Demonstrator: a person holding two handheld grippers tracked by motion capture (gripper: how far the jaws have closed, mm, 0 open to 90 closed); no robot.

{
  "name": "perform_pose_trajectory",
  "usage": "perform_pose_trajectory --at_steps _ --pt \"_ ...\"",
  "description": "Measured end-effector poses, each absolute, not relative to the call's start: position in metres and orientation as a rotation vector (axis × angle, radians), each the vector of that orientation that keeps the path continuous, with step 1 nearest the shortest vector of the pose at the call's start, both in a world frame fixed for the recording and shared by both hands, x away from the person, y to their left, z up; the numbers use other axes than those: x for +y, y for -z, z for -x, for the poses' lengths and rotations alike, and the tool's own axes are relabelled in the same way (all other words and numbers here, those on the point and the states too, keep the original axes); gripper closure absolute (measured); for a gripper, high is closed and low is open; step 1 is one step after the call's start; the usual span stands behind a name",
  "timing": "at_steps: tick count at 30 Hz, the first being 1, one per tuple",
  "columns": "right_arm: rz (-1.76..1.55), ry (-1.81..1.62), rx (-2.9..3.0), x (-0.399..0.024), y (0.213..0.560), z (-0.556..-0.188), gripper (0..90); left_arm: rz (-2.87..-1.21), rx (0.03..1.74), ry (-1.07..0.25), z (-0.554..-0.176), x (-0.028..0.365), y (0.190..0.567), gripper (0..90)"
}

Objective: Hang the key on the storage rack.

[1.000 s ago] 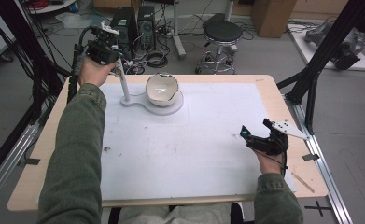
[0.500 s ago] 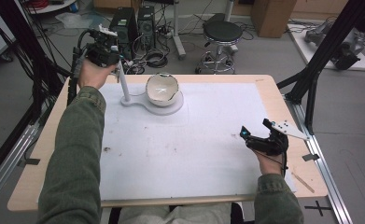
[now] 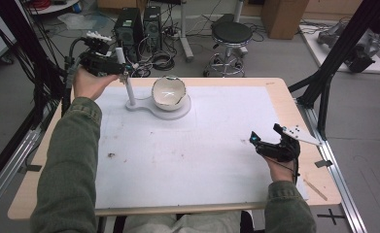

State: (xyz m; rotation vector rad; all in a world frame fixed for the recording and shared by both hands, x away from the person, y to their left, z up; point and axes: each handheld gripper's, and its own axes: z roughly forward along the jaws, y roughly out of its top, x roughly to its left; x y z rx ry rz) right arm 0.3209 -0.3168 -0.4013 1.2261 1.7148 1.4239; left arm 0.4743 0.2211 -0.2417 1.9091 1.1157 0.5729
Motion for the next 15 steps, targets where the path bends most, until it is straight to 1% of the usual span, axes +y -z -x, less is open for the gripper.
perform_pose_trajectory --at_steps 4,7,12,15 --pt "-1.228 -1.425 1.714 -0.317 0.401 -0.321 0.6 -1.890 1.105 -0.589 -0.469 0.223 0.242 27.9" --pt "-1.225 -1.423 1.714 -0.317 0.401 -0.321 0.6 -1.888 1.107 -0.562 -0.467 0.224 0.244 22.5" --pt "-1.225 -1.422 1.716 -0.317 0.401 -0.321 0.6 -1.891 1.121 -0.570 -0.464 0.225 0.251 19.6" --pt "-1.228 -1.420 1.717 -0.317 0.401 -0.321 0.6 -1.902 1.104 -0.587 -0.460 0.224 0.253 19.4"
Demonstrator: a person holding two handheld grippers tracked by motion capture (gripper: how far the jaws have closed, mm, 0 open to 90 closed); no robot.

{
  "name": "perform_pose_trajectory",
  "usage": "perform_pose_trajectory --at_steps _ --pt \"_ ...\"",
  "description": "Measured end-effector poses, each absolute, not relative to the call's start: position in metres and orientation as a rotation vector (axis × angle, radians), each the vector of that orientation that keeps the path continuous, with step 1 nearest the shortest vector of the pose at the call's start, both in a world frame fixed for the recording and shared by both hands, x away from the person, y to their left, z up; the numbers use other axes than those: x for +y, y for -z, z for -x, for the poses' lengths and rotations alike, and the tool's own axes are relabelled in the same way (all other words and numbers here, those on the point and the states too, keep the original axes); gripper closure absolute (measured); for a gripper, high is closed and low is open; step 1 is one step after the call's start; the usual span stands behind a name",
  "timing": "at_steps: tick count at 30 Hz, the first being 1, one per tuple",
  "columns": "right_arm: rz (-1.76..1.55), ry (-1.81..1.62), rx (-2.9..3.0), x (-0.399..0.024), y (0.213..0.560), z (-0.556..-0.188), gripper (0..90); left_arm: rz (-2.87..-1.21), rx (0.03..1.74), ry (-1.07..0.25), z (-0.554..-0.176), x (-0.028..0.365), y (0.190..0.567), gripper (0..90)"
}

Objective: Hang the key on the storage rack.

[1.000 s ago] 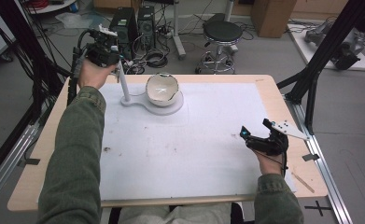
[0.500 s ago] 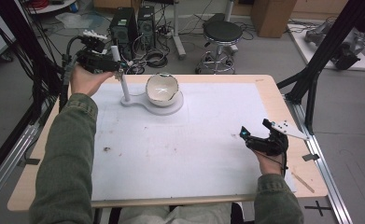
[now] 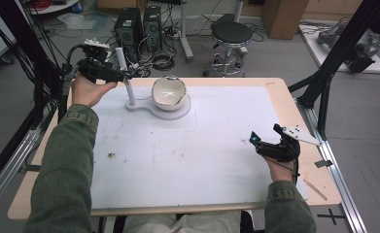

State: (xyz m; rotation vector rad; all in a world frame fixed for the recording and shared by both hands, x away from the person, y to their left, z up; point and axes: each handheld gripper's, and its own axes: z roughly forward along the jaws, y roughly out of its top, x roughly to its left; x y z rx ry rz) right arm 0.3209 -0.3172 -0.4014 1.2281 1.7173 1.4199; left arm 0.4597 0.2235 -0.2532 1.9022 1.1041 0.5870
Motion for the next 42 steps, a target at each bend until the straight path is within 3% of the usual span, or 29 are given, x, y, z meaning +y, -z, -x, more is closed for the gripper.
perform_pose_trajectory --at_steps 14,42 --pt "-1.226 -1.422 1.716 -0.316 0.401 -0.321 0.6 -1.856 1.116 -0.638 -0.444 0.234 0.266 6.5" --pt "-1.231 -1.414 1.718 -0.316 0.402 -0.321 0.6 -1.781 1.094 -0.598 -0.404 0.251 0.305 4.8"
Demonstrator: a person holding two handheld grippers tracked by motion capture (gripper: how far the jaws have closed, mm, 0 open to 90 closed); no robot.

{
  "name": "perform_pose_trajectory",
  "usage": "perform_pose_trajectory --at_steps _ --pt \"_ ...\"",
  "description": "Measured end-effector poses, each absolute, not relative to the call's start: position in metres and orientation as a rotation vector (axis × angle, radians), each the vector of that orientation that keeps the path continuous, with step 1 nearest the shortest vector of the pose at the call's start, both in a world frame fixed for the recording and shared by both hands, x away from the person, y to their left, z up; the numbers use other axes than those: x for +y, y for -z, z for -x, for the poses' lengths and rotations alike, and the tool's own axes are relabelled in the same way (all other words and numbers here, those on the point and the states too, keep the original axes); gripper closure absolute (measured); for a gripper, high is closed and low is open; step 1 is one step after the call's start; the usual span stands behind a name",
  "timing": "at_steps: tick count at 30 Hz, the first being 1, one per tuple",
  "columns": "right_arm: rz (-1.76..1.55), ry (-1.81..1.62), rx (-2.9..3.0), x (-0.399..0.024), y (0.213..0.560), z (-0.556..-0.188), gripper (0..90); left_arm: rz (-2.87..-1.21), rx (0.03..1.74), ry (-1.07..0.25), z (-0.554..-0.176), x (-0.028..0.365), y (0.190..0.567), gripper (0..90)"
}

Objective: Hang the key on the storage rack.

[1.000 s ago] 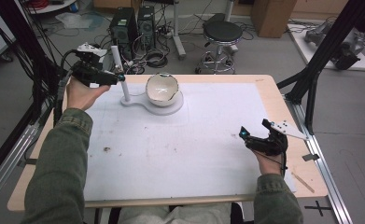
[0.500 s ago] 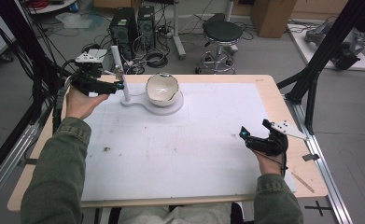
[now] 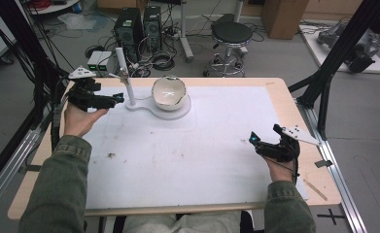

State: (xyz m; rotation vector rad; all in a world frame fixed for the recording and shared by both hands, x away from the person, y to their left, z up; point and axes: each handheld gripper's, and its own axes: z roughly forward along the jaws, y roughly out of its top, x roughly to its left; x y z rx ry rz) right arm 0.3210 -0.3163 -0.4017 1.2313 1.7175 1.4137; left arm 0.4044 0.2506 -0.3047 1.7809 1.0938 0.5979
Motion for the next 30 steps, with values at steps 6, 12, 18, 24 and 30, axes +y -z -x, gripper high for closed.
perform_pose_trajectory --at_steps 6,12,18,24,30 --pt "-1.237 -1.414 1.720 -0.316 0.402 -0.321 0.6 -1.770 1.085 -0.607 -0.393 0.254 0.315 4.8" --pt "-1.233 -1.411 1.722 -0.315 0.402 -0.320 0.7 -1.735 1.082 -0.597 -0.386 0.261 0.326 4.9" --pt "-1.234 -1.412 1.720 -0.316 0.402 -0.320 0.6 -1.710 1.103 -0.623 -0.377 0.269 0.334 4.9" --pt "-1.233 -1.414 1.718 -0.316 0.402 -0.320 0.7 -1.704 1.114 -0.630 -0.368 0.276 0.345 4.9" --pt "-1.236 -1.414 1.717 -0.317 0.402 -0.320 0.7 -1.709 1.137 -0.631 -0.361 0.279 0.355 4.9"
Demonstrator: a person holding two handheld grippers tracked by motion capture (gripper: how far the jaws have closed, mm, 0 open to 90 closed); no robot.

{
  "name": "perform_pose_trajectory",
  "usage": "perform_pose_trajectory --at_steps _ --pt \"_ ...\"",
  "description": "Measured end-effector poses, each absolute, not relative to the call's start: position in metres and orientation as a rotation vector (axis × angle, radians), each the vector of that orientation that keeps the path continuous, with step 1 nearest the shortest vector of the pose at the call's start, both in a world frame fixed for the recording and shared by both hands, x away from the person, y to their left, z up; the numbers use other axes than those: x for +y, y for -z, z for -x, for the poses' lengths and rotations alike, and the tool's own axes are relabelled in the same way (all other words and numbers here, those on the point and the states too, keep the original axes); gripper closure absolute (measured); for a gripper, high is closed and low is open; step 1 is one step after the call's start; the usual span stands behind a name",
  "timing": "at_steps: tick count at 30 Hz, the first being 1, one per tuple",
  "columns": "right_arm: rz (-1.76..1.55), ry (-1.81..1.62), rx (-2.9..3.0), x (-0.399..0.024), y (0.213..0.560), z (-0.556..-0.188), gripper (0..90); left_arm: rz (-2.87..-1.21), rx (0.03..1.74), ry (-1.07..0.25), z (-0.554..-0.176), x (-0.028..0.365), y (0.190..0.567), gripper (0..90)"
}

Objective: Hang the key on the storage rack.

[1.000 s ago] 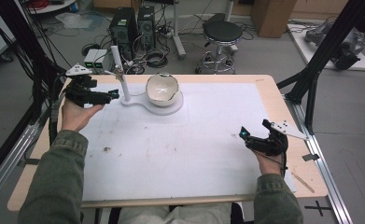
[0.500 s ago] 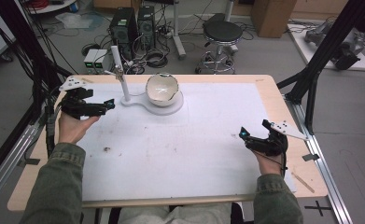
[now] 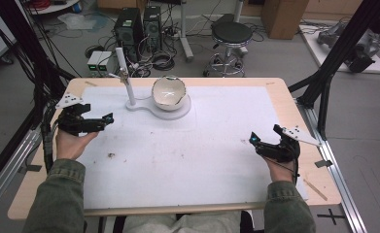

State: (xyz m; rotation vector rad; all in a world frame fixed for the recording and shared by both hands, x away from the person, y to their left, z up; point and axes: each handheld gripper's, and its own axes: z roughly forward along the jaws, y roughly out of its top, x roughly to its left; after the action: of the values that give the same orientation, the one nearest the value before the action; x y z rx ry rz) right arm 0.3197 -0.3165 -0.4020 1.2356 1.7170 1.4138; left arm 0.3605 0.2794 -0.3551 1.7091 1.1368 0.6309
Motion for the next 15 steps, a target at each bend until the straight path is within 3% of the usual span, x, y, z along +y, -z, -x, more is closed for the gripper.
perform_pose_trajectory --at_steps 15 --pt "-1.244 -1.417 1.709 -0.317 0.402 -0.319 0.7 -1.673 1.182 -0.679 -0.337 0.290 0.371 4.8"
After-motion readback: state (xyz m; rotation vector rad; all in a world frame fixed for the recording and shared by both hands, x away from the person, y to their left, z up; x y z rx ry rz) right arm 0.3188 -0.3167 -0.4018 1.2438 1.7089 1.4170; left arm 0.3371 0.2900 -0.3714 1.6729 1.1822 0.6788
